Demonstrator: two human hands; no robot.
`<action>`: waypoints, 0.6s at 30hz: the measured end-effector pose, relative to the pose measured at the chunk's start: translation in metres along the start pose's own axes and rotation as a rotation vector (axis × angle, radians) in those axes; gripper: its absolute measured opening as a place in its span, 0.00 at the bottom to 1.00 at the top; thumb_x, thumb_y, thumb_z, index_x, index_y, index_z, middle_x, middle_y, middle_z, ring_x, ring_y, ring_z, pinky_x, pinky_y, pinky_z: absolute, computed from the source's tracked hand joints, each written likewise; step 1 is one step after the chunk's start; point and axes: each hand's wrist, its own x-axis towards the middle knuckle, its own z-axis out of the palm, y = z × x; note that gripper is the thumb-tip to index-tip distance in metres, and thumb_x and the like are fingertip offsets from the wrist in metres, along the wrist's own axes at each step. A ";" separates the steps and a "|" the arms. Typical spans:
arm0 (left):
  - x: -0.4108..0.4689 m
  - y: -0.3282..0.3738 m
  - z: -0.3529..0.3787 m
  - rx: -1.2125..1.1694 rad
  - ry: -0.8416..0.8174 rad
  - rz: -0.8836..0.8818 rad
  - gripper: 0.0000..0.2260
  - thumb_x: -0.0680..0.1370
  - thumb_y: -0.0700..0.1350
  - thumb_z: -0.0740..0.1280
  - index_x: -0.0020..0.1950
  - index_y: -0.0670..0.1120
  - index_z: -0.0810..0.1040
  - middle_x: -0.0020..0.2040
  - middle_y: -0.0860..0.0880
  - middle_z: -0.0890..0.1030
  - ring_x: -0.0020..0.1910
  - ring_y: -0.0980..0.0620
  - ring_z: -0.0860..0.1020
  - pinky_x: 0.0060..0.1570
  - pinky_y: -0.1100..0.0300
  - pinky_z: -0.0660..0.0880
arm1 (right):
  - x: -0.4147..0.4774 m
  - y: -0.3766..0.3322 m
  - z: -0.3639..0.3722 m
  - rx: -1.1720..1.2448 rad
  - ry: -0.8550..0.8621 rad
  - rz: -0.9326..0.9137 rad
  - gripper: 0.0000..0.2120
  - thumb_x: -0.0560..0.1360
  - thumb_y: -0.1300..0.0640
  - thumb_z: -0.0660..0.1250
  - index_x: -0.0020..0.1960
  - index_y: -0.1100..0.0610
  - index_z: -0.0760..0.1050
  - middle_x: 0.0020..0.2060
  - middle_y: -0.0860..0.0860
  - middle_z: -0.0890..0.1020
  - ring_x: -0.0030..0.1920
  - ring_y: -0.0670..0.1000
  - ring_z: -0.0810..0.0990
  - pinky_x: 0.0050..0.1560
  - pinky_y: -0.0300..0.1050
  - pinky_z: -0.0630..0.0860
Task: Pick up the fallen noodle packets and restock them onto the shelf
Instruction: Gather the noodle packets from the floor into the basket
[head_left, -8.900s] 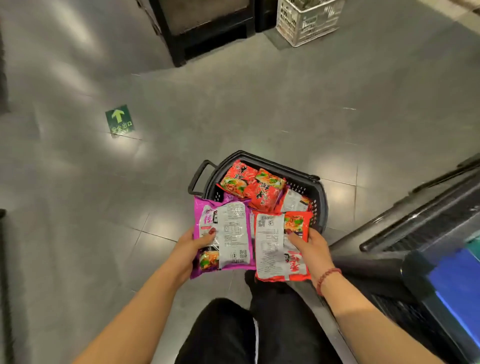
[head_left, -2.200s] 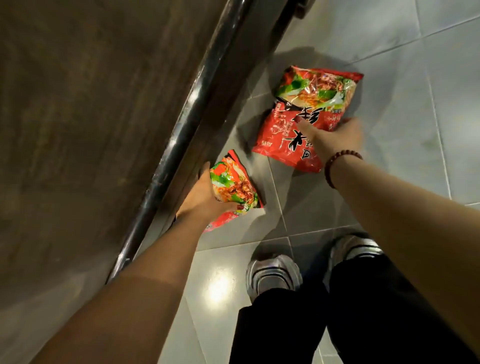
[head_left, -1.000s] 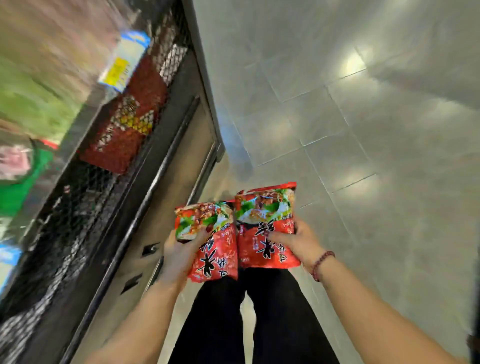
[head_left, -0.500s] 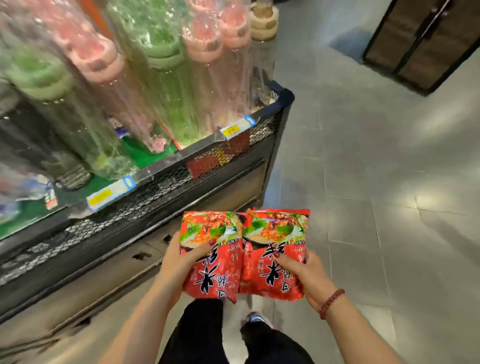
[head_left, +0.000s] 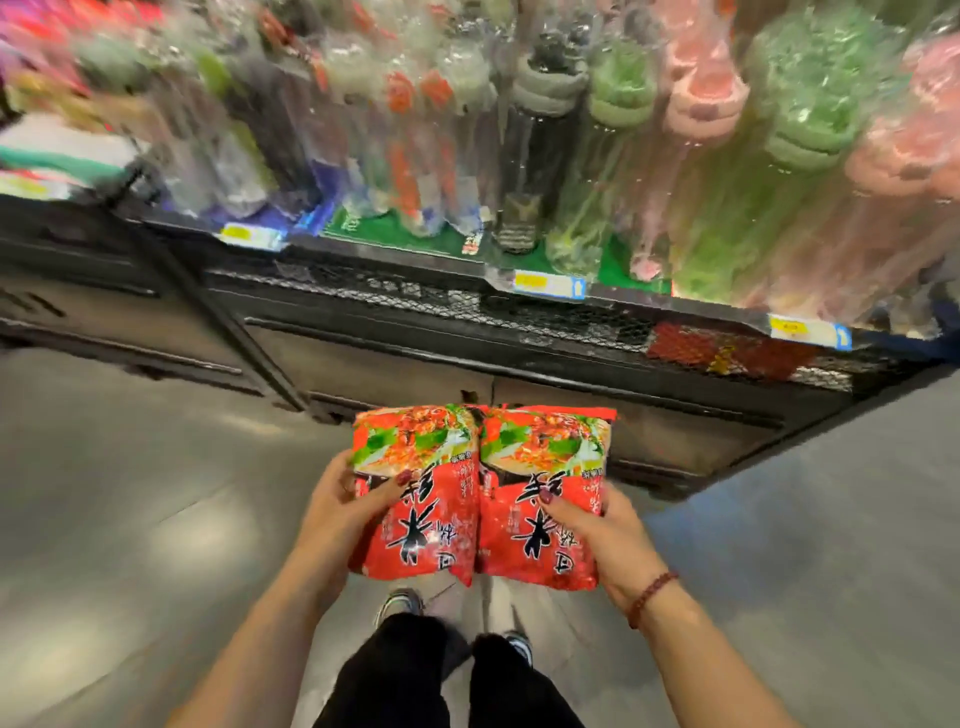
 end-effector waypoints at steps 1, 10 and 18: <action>-0.004 0.000 -0.016 -0.025 0.051 0.010 0.27 0.64 0.44 0.79 0.60 0.47 0.74 0.52 0.42 0.84 0.46 0.41 0.84 0.44 0.47 0.80 | 0.006 0.000 0.016 -0.022 -0.032 0.001 0.23 0.64 0.60 0.75 0.58 0.59 0.75 0.47 0.55 0.86 0.47 0.57 0.85 0.42 0.51 0.82; -0.025 0.005 -0.193 -0.243 0.442 0.098 0.33 0.58 0.52 0.83 0.58 0.55 0.73 0.54 0.46 0.83 0.47 0.44 0.84 0.47 0.44 0.81 | 0.055 0.006 0.222 -0.309 -0.369 0.047 0.22 0.68 0.63 0.74 0.60 0.56 0.73 0.47 0.54 0.86 0.45 0.57 0.85 0.39 0.50 0.82; -0.038 0.030 -0.369 -0.322 0.703 0.181 0.37 0.55 0.55 0.80 0.62 0.61 0.71 0.53 0.53 0.82 0.45 0.53 0.84 0.44 0.52 0.80 | 0.075 0.035 0.432 -0.441 -0.594 0.091 0.28 0.63 0.61 0.76 0.61 0.58 0.73 0.48 0.57 0.85 0.47 0.60 0.85 0.44 0.56 0.82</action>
